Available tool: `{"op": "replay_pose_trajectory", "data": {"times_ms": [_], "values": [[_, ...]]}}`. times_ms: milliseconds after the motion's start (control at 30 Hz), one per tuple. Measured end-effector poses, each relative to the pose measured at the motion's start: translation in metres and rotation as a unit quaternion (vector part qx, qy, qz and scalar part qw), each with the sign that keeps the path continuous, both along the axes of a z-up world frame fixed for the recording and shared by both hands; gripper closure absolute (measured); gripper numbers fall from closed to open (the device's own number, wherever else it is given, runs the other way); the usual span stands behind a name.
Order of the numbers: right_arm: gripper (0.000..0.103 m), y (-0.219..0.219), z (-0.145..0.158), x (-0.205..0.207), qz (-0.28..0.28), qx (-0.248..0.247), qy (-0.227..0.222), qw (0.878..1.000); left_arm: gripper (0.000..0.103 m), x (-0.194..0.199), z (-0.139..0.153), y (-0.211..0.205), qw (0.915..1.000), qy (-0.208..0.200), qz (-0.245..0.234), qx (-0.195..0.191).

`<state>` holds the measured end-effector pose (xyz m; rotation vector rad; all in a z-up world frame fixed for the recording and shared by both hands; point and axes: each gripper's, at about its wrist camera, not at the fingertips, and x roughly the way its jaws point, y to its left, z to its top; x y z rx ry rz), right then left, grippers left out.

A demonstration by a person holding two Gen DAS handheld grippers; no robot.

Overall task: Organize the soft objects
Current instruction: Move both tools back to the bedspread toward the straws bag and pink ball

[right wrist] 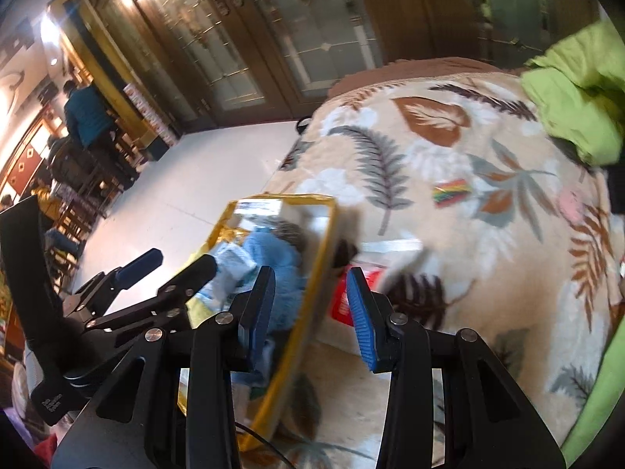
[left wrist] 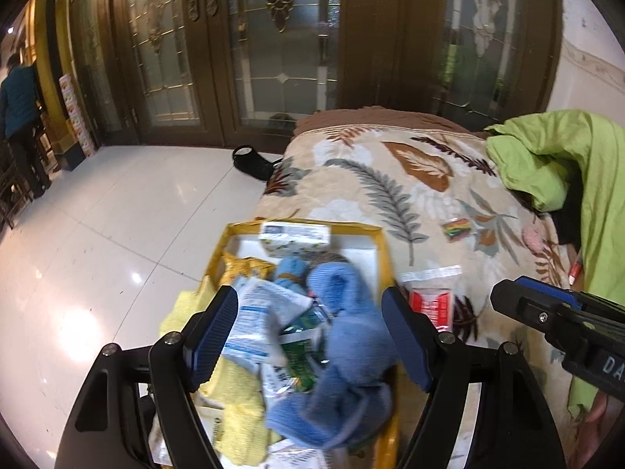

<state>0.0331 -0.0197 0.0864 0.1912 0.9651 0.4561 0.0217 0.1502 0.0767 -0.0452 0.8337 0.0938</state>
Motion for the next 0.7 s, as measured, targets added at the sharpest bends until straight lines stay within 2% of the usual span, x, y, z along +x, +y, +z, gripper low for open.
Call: {"op": "replay_pose_trajectory", "data": {"times_ms": [700], "values": [[0.065,-0.13,-0.015,0.001,-0.114,0.007,0.024,0.993,0.027,0.019,-0.011,-0.094,0.9966,0.015,-0.078,0.019]]}}
